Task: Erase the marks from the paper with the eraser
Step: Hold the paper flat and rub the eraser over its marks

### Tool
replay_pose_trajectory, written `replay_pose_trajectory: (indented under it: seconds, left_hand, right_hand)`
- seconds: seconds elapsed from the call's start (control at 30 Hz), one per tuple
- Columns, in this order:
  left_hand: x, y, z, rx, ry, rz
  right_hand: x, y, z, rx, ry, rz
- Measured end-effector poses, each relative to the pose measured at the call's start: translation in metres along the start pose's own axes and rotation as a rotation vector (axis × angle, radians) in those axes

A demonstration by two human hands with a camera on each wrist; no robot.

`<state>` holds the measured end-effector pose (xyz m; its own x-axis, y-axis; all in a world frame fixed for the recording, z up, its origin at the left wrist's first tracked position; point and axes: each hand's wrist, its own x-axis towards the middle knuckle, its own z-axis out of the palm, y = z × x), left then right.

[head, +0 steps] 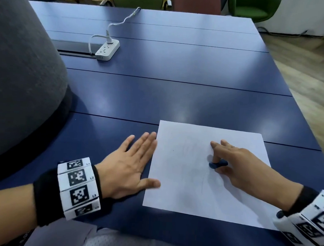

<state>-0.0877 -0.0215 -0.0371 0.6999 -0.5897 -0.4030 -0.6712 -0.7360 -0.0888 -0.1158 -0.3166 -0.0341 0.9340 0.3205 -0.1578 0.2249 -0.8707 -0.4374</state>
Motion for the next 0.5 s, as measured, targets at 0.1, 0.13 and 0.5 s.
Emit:
replay_pose_trajectory:
  seconds: [0.1, 0.13, 0.5]
  left_hand:
    - [-0.001, 0.029, 0.012, -0.005, 0.052, 0.313]
    - [-0.002, 0.039, 0.014, -0.030, 0.072, 0.414]
    - [0.041, 0.026, -0.023, -0.075, -0.052, 0.006]
  right_hand:
    - [0.001, 0.001, 0.001, 0.001, -0.003, 0.002]
    - [0.002, 0.002, 0.002, 0.000, -0.002, 0.003]
    - [0.004, 0.005, 0.002, -0.033, -0.014, -0.013]
